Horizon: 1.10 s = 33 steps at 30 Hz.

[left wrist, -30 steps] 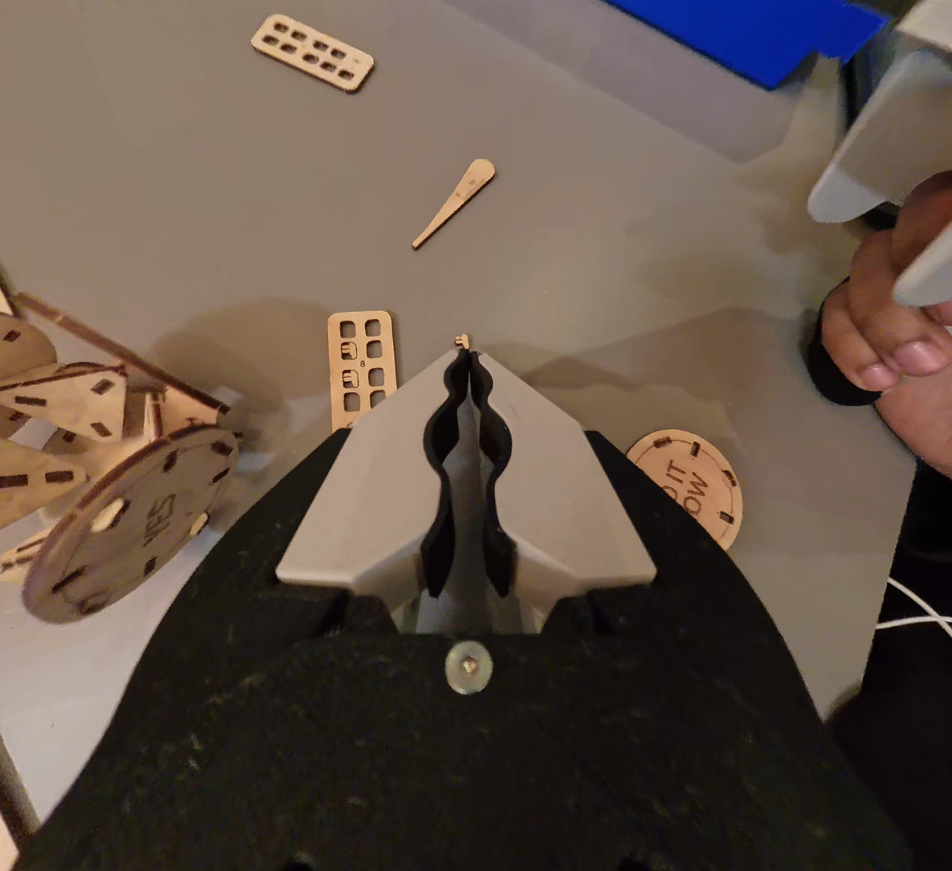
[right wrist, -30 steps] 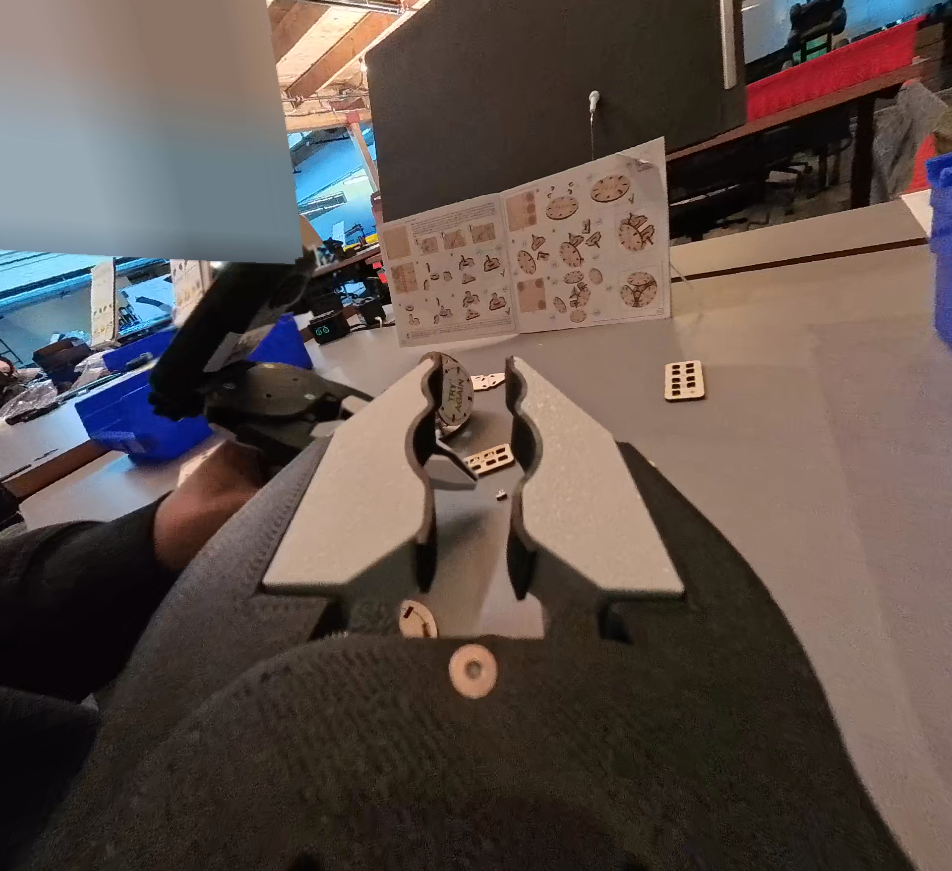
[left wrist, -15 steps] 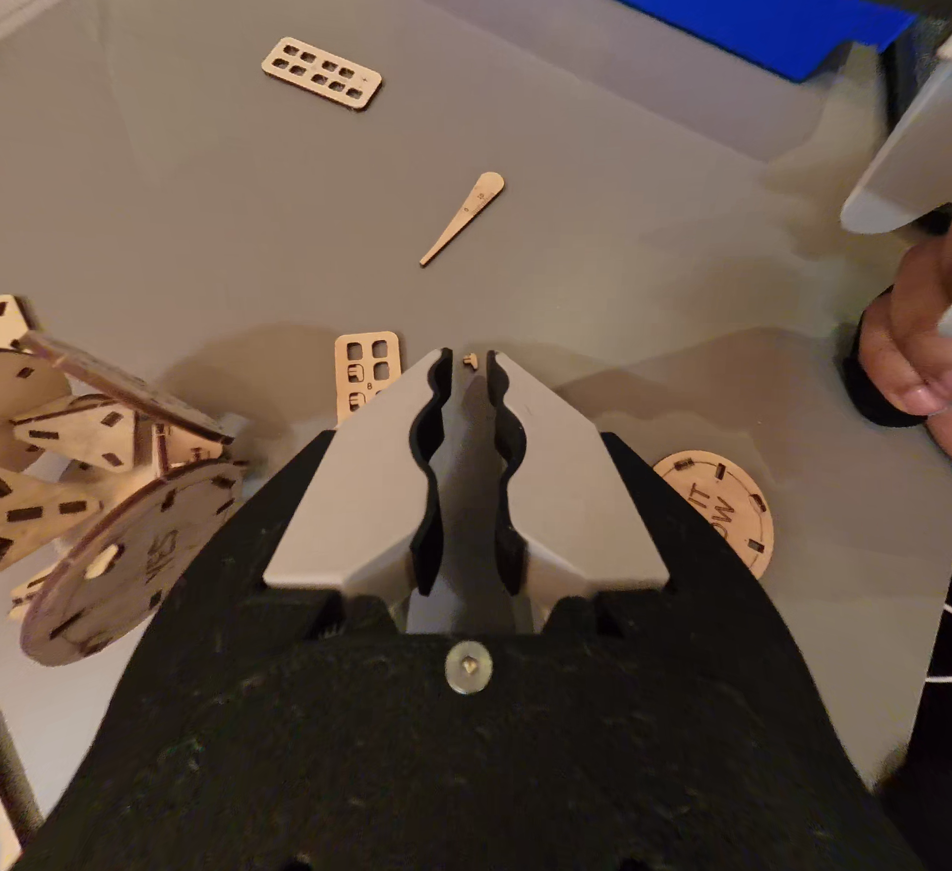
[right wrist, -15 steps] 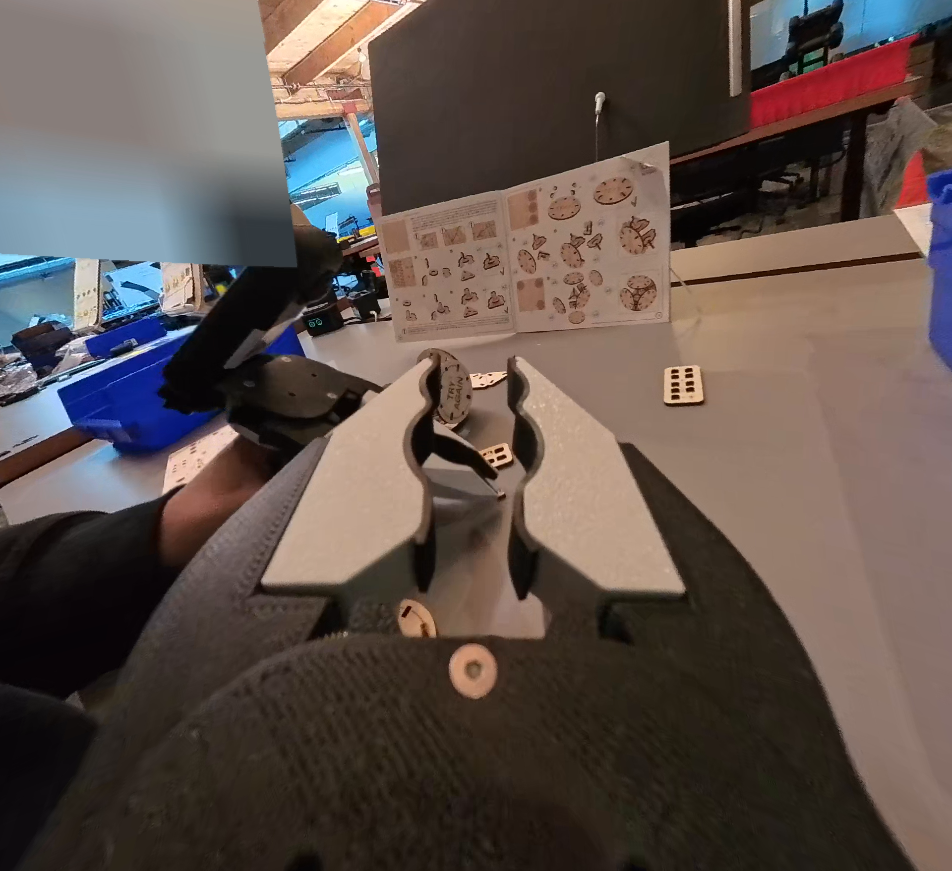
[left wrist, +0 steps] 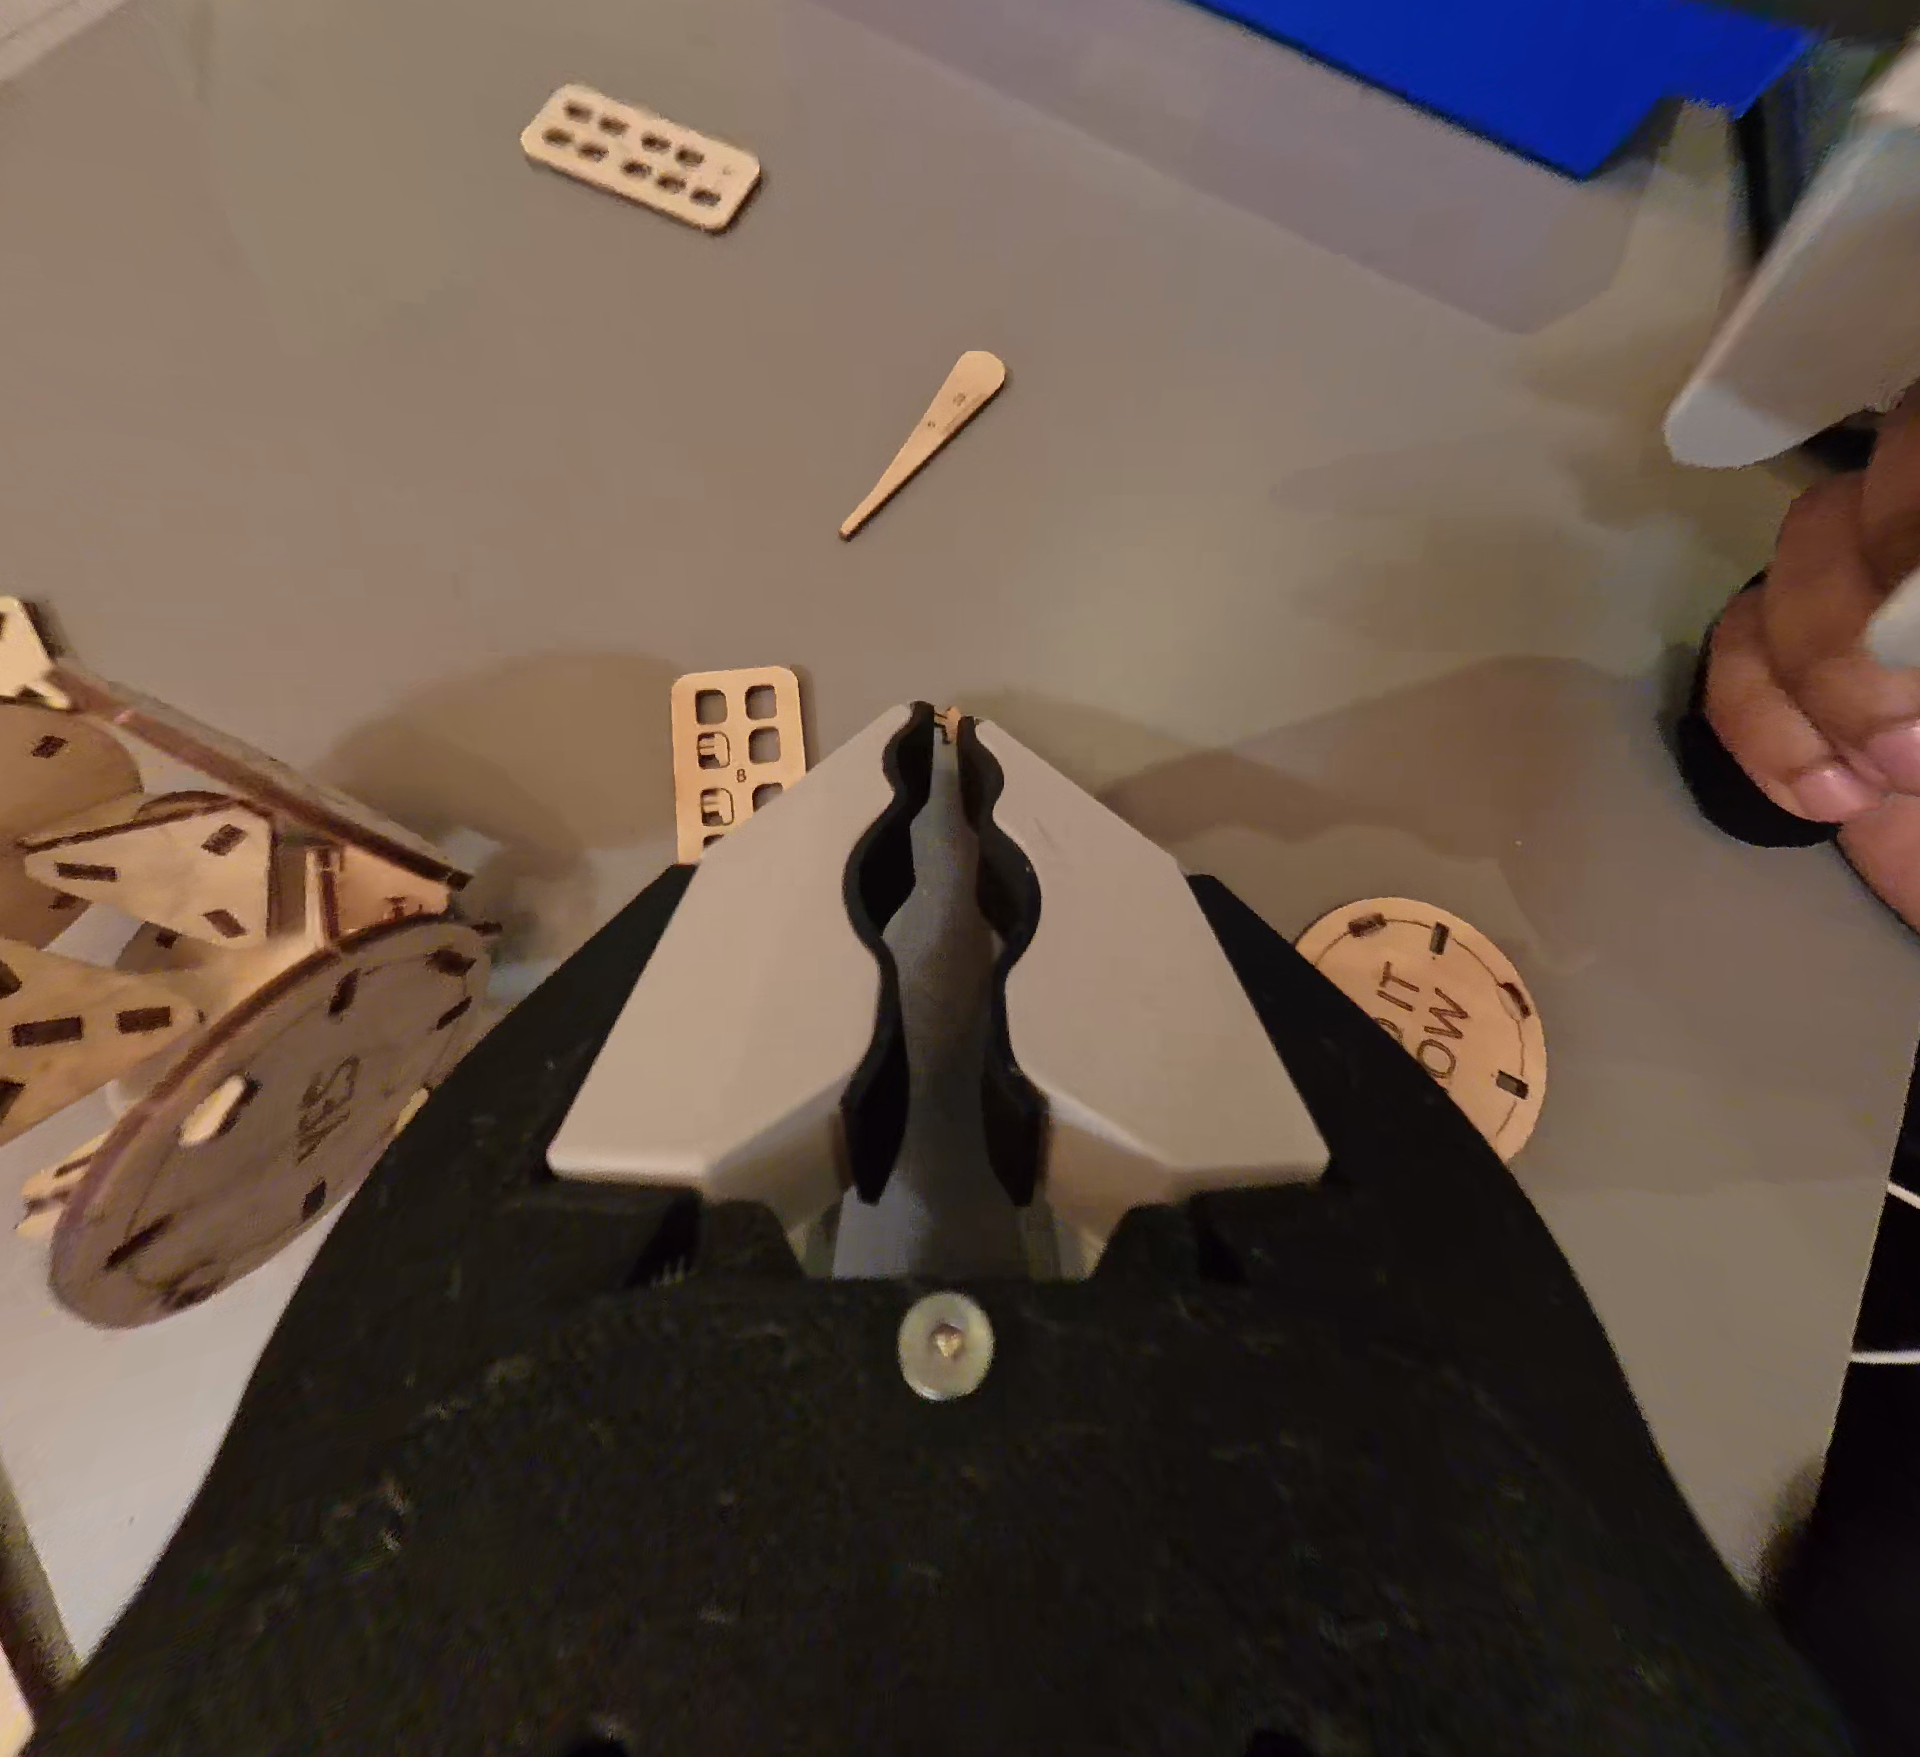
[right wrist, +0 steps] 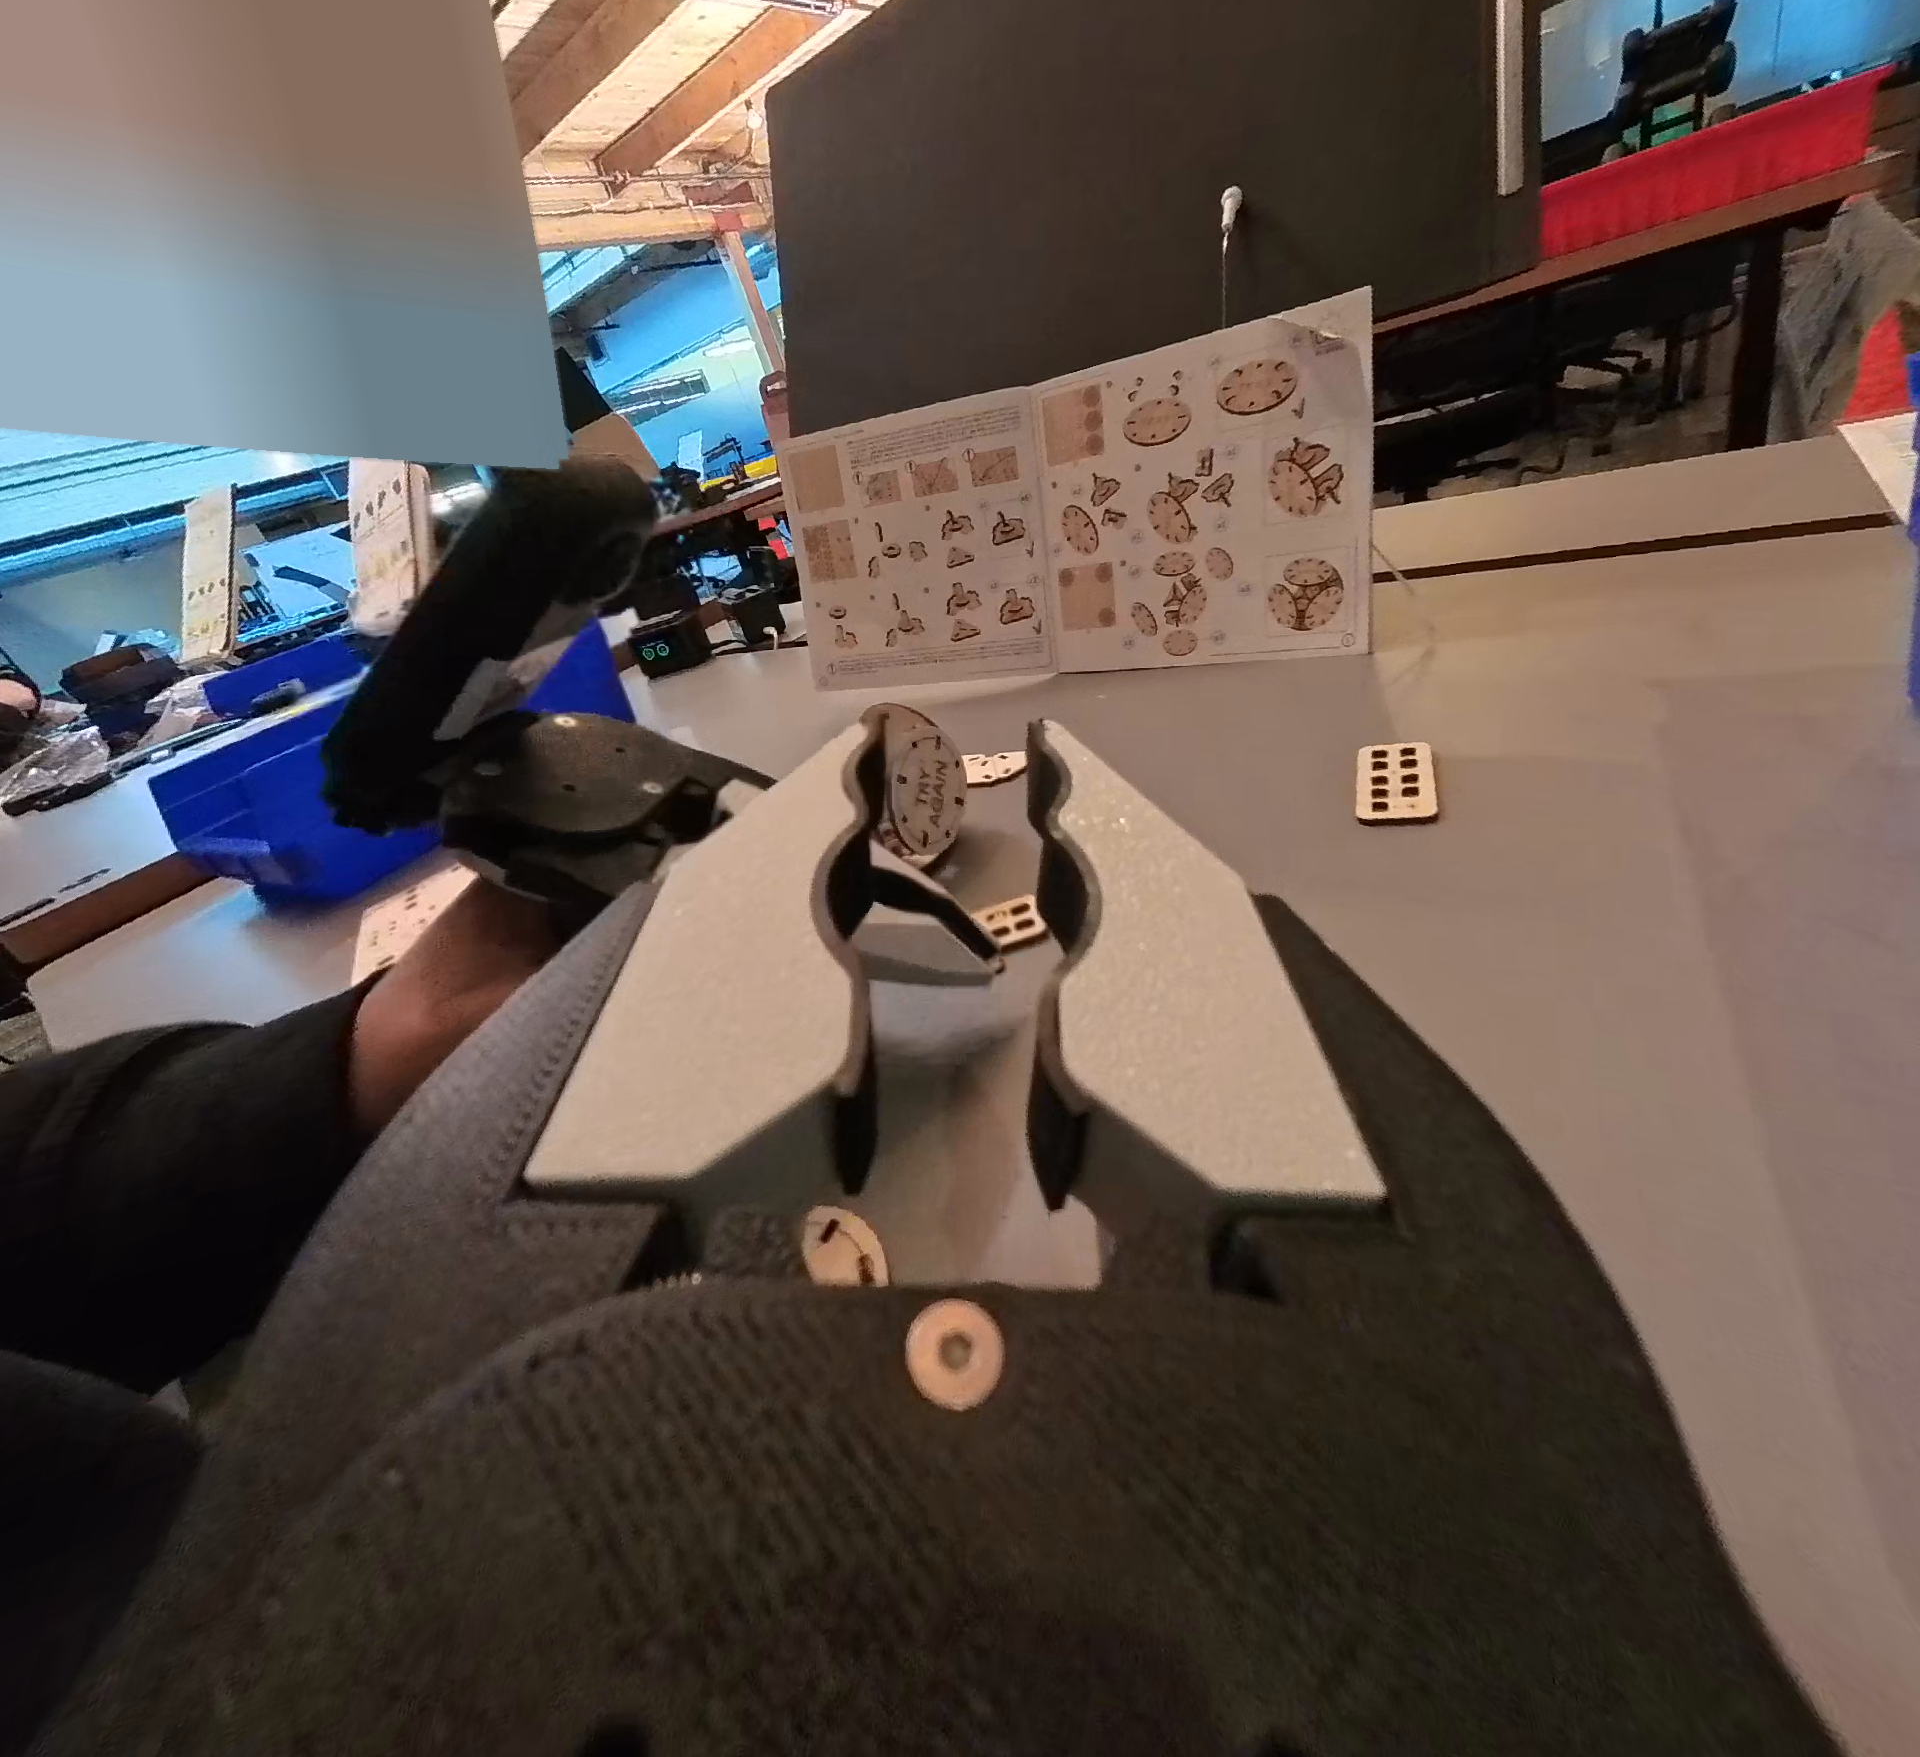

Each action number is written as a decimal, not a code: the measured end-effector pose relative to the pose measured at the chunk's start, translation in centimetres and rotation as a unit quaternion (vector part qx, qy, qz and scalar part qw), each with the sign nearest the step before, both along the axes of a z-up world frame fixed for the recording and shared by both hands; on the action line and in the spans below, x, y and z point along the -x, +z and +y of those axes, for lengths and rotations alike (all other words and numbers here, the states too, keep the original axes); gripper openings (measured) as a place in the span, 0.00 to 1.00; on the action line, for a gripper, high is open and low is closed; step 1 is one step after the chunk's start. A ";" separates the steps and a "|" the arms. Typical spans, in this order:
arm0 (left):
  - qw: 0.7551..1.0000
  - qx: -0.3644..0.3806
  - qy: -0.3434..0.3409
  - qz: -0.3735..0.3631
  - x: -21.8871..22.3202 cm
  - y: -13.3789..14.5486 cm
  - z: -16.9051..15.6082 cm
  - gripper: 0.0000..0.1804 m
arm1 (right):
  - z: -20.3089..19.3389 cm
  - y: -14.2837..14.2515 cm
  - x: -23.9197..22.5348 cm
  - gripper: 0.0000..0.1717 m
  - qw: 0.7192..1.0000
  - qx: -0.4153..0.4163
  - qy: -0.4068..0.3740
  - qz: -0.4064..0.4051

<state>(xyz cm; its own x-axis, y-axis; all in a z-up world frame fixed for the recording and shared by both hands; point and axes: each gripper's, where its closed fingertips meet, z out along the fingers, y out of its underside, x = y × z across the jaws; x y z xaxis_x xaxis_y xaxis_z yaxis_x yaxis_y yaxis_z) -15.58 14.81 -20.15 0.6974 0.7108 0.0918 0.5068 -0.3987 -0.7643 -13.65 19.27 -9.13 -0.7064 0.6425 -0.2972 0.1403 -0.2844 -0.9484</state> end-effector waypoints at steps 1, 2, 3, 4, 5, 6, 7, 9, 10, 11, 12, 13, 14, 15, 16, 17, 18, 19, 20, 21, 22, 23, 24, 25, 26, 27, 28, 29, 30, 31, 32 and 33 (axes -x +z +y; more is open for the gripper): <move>1.000 -0.016 -0.007 0.016 -0.2 0.7 0.1 0.00 | -0.1 0.0 -0.1 0.15 1.000 -0.001 0.004 0.001; 0.998 -0.039 -0.021 0.037 -0.6 1.8 0.4 0.00 | -0.3 0.0 -0.1 0.17 1.000 -0.001 0.008 0.002; 0.996 -0.059 -0.024 0.068 -0.8 3.2 0.4 0.00 | -0.4 0.0 -0.1 0.20 1.000 -0.004 0.011 0.002; 0.991 -0.081 -0.028 0.103 -1.0 4.7 0.4 0.00 | -0.7 -0.1 -0.1 0.20 1.000 -0.011 0.014 0.003; 0.984 -0.103 -0.039 0.138 -1.5 6.3 0.5 0.00 | -1.2 -0.2 -0.2 0.20 0.999 -0.020 0.027 0.003; 0.978 -0.115 -0.037 0.172 -1.8 7.6 0.3 0.00 | -1.6 -0.4 -0.4 0.19 0.999 -0.027 0.041 -0.003; 0.970 -0.126 -0.035 0.203 -2.0 8.8 0.1 0.00 | -2.1 -0.4 -0.6 0.16 0.998 -0.025 0.057 -0.013; 0.957 -0.145 -0.046 0.245 -2.9 10.4 0.0 0.00 | -3.1 0.3 -1.5 0.13 0.993 0.012 0.110 -0.032; 0.952 -0.150 -0.049 0.262 -3.2 10.9 0.0 0.00 | -3.4 0.9 -1.8 0.12 0.989 0.043 0.136 -0.047; 0.946 -0.155 -0.055 0.278 -3.6 11.4 0.1 0.00 | -3.6 1.3 -2.1 0.13 0.982 0.073 0.161 -0.064; 0.941 -0.158 -0.064 0.291 -4.1 11.8 0.3 0.00 | -3.8 1.6 -2.3 0.13 0.974 0.101 0.185 -0.082; 0.937 -0.161 -0.071 0.303 -4.5 12.1 0.4 0.00 | -4.0 1.8 -2.5 0.13 0.965 0.126 0.207 -0.099; 0.932 -0.164 -0.077 0.313 -4.9 12.4 0.6 0.00 | -4.0 2.0 -2.6 0.12 0.957 0.147 0.224 -0.112; 0.929 -0.166 -0.083 0.321 -5.2 12.7 0.7 0.00 | -4.0 2.0 -2.6 0.12 0.952 0.161 0.232 -0.120; 0.926 -0.168 -0.086 0.325 -5.4 12.9 0.8 0.00 | -4.0 2.0 -2.6 0.10 0.949 0.171 0.235 -0.123; 0.925 -0.171 -0.089 0.327 -5.6 12.9 0.8 0.00 | -3.9 1.9 -2.6 0.09 0.947 0.176 0.237 -0.124; 0.925 -0.173 -0.092 0.326 -5.7 12.9 0.9 0.00 | -4.0 1.8 -2.7 0.08 0.946 0.179 0.242 -0.125; 0.925 -0.175 -0.095 0.323 -5.8 12.9 1.0 0.00 | -4.0 1.9 -2.9 0.08 0.942 0.183 0.250 -0.126; 0.926 -0.176 -0.097 0.321 -5.9 12.8 1.0 0.00 | -4.1 2.1 -3.3 0.08 0.936 0.192 0.264 -0.128; 0.925 -0.178 -0.099 0.321 -6.0 12.8 1.1 0.00 | -4.1 2.4 -3.6 0.07 0.930 0.203 0.278 -0.131; 0.925 -0.178 -0.102 0.320 -6.0 12.8 1.2 0.00 | -4.1 2.5 -3.7 0.05 0.925 0.209 0.286 -0.135; 0.925 -0.178 -0.104 0.320 -6.1 12.8 1.2 0.00 | -4.1 2.5 -3.7 0.03 0.923 0.212 0.289 -0.138; 0.923 -0.180 -0.105 0.322 -6.2 12.9 1.2 0.00 | -4.2 2.4 -3.7 0.02 0.923 0.212 0.290 -0.140; 0.923 -0.181 -0.107 0.323 -6.3 12.9 1.3 0.00 | -4.2 2.3 -3.7 0.01 0.922 0.212 0.292 -0.142; 0.923 -0.181 -0.108 0.322 -6.3 12.9 1.3 0.00 | -4.2 2.3 -3.8 0.01 0.920 0.214 0.295 -0.144; 0.922 -0.182 -0.109 0.323 -6.4 12.9 1.3 0.00 | -4.2 2.3 -3.8 0.00 0.918 0.216 0.299 -0.147; 0.922 -0.182 -0.109 0.323 -6.4 12.9 1.3 0.00 | -4.1 2.3 -3.8 0.00 0.916 0.217 0.303 -0.149; 0.922 -0.182 -0.110 0.323 -6.5 12.9 1.3 0.00 | -4.1 2.3 -3.8 0.00 0.915 0.217 0.305 -0.151; 0.922 -0.182 -0.109 0.323 -6.5 12.9 1.3 0.00 | -4.1 2.3 -3.8 0.00 0.914 0.217 0.305 -0.154; 0.922 -0.183 -0.110 0.323 -6.5 12.9 1.3 0.00 | -4.1 2.3 -3.9 0.00 0.914 0.215 0.306 -0.157; 0.922 -0.184 -0.112 0.322 -6.5 12.9 1.3 0.00 | -4.1 2.2 -3.8 0.00 0.914 0.213 0.306 -0.160; 0.921 -0.189 -0.114 0.321 -6.6 12.9 1.3 0.00 | -4.0 2.2 -3.8 0.00 0.915 0.210 0.303 -0.163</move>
<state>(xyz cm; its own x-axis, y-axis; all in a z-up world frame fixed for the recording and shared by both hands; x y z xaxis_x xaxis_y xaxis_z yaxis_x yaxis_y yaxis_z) -8.99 16.09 -7.22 0.8215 0.5406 -0.1813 -0.1622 -0.0832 -0.9832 -9.87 15.27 -6.91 -0.7251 -0.0581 -0.6862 0.6490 -0.3909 -0.6527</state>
